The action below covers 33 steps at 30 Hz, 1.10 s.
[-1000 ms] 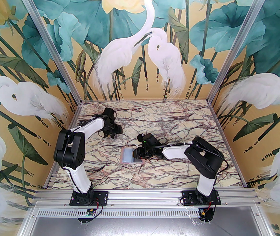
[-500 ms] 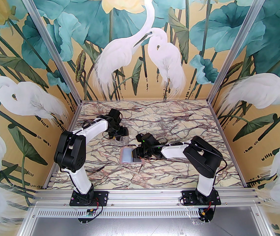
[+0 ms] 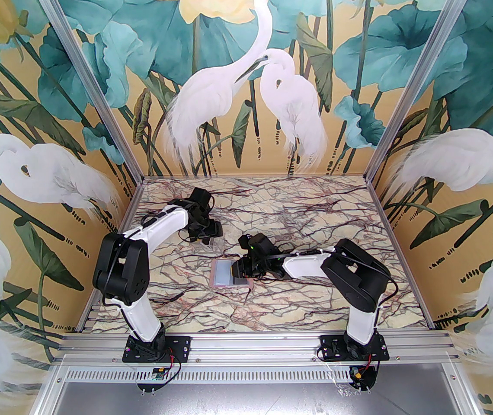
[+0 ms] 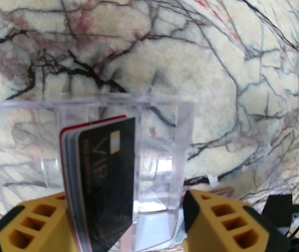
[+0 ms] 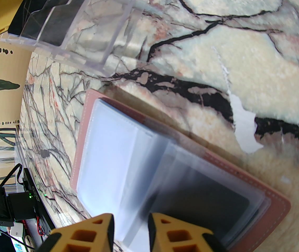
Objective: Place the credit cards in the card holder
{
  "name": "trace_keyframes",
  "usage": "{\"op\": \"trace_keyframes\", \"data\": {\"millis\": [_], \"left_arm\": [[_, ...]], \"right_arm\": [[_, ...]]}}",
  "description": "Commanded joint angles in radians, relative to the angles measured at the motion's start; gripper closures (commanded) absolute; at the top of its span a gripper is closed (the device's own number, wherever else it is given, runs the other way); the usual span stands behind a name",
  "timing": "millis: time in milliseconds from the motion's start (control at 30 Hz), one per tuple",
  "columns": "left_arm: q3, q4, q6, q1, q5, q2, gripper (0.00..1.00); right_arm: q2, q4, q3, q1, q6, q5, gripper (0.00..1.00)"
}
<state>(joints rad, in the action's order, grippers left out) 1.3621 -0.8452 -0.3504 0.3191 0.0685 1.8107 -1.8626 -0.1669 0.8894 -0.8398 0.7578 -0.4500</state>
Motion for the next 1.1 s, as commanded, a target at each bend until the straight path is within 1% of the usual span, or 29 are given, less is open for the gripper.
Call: {"op": "trace_keyframes", "data": {"millis": [0,100,167,233,333,400,433,467,567,667,733,767,867,1067], "left_arm": [[0.038,0.007,-0.011,-0.001,-0.071,0.003,0.28],[0.011,0.045,-0.018,-0.002,-0.045,-0.003,0.27],[-0.019,0.070,-0.024,-0.001,-0.033,-0.008,0.24],[-0.046,0.095,-0.027,-0.001,-0.018,-0.010,0.21],[-0.081,0.125,-0.031,-0.001,-0.012,-0.019,0.20],[-0.096,0.142,-0.036,-0.001,-0.010,-0.026,0.19],[-0.099,0.150,-0.041,0.000,-0.004,-0.028,0.19],[-0.100,0.156,-0.046,-0.001,0.005,-0.028,0.19],[-0.106,0.176,-0.064,-0.002,0.027,-0.038,0.17],[-0.110,0.186,-0.077,-0.004,0.029,-0.055,0.15],[-0.109,0.180,-0.081,-0.009,0.030,-0.068,0.15],[-0.107,0.174,-0.079,-0.012,0.029,-0.076,0.14],[-0.102,0.142,-0.066,-0.024,0.012,-0.100,0.09],[-0.076,0.028,-0.010,-0.041,-0.109,-0.125,0.08]], "right_arm": [[-0.001,0.023,-0.003,-0.008,-0.017,0.021,0.70],[0.053,0.004,-0.032,-0.008,-0.026,0.034,0.70],[0.081,0.003,-0.035,-0.008,-0.029,0.033,0.69],[0.101,0.004,-0.031,-0.007,-0.014,0.034,0.69],[0.120,0.013,-0.005,-0.001,0.013,0.032,0.68],[0.135,0.027,0.021,0.001,0.019,0.045,0.66],[0.137,0.040,0.040,0.002,0.022,0.056,0.64],[0.131,0.057,0.065,0.006,0.028,0.069,0.61],[0.077,0.098,0.150,0.017,0.045,0.064,0.60],[0.017,0.101,0.203,0.031,0.080,0.072,0.59],[-0.026,0.087,0.225,0.045,0.107,0.055,0.58],[-0.043,0.074,0.229,0.050,0.114,0.049,0.58],[-0.066,0.078,0.244,0.053,0.105,0.059,0.58],[-0.051,0.077,0.213,0.054,0.067,0.074,0.59]]}}
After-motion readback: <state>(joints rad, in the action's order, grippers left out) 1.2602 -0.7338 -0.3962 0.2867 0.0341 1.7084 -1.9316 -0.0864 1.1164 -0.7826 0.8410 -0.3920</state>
